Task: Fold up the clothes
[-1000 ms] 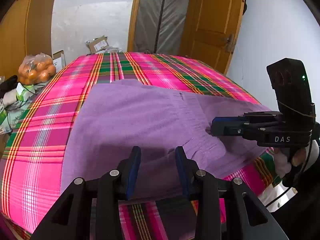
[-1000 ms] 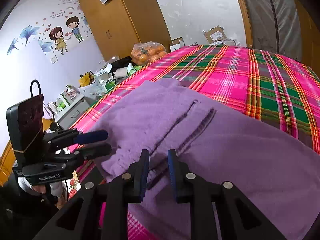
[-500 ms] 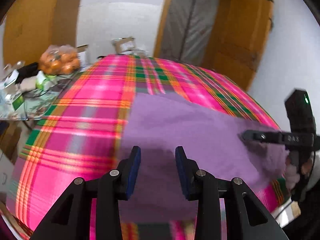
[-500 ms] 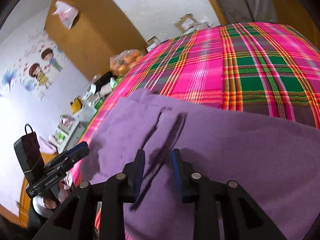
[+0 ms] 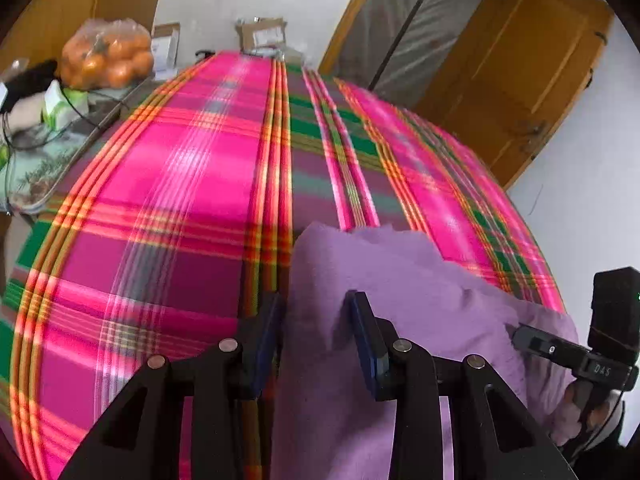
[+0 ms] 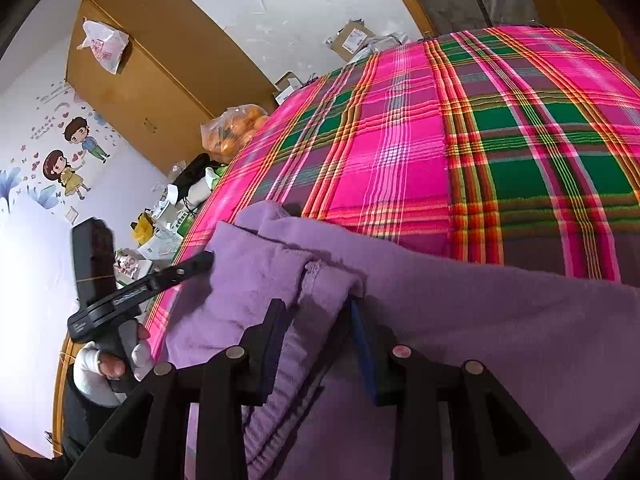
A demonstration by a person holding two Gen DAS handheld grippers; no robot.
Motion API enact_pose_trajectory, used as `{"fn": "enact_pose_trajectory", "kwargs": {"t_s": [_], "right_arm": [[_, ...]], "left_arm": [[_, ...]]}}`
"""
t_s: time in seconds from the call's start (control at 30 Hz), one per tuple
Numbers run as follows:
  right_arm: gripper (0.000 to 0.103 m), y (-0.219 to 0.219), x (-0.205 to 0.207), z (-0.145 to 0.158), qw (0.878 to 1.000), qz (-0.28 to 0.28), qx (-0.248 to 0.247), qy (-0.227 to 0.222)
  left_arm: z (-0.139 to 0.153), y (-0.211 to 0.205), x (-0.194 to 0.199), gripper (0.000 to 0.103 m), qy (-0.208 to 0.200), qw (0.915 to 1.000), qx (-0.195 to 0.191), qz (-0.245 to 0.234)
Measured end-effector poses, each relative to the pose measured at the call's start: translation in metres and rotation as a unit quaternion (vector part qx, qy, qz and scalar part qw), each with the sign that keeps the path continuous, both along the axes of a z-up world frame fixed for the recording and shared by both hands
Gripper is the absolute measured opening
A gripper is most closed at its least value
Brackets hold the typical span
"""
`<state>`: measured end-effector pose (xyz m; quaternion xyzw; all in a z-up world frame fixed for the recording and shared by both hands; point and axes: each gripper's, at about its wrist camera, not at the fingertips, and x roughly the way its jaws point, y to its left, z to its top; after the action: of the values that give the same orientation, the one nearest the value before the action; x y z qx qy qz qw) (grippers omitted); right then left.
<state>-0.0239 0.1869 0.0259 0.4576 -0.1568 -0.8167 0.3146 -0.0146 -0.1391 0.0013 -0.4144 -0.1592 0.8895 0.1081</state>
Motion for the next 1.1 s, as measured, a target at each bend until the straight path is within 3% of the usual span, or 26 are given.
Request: {"fn": "enact_pose_trajectory", "kwargs": {"t_s": [0.03, 0.1, 0.13, 0.23, 0.33, 0.43, 0.57, 0.63, 0.8, 0.97, 1.1], "right_arm": [[0.035, -0.001, -0.001, 0.0, 1.0, 0.002, 0.002, 0.001], [0.033, -0.004, -0.003, 0.001, 1.0, 0.007, 0.006, 0.005], [0.025, -0.005, -0.004, 0.001, 1.0, 0.008, 0.009, 0.006], [0.013, -0.006, -0.007, 0.006, 1.0, 0.014, -0.003, 0.014], [0.012, -0.009, -0.009, 0.013, 0.999, 0.025, -0.021, 0.028], [0.012, -0.011, -0.017, 0.003, 1.0, 0.017, -0.005, 0.01], [0.012, 0.001, -0.015, -0.002, 1.0, 0.005, -0.006, -0.006], [0.016, 0.007, -0.012, 0.0, 1.0, -0.001, 0.0, -0.005], [0.018, 0.013, 0.009, 0.014, 1.0, 0.017, -0.001, 0.021], [0.024, 0.007, 0.03, 0.009, 0.998, 0.056, -0.002, 0.017], [0.027, 0.001, 0.038, 0.0, 0.997, 0.072, 0.001, 0.006]], "left_arm": [[0.0, 0.001, -0.001, 0.036, -0.002, 1.0, 0.002, -0.008], [0.001, 0.003, 0.0, 0.023, 0.001, 0.9999, 0.002, -0.015], [0.001, 0.001, 0.002, 0.015, 0.005, 0.9999, 0.006, -0.015], [0.006, -0.009, 0.009, 0.012, 0.024, 0.9991, 0.032, -0.011], [0.007, -0.012, 0.011, 0.012, 0.031, 0.9988, 0.037, -0.011], [-0.002, -0.013, 0.003, 0.012, 0.013, 0.9993, 0.034, -0.009], [-0.005, -0.022, 0.003, 0.013, 0.009, 0.9981, 0.061, -0.004], [-0.003, -0.024, 0.007, 0.016, 0.007, 0.9982, 0.059, 0.004], [0.014, -0.027, 0.044, 0.017, 0.042, 0.9984, 0.034, 0.017], [0.002, -0.028, 0.087, 0.036, 0.021, 0.9987, 0.041, 0.02], [-0.007, -0.025, 0.102, 0.034, 0.019, 0.9989, 0.038, 0.019]]}}
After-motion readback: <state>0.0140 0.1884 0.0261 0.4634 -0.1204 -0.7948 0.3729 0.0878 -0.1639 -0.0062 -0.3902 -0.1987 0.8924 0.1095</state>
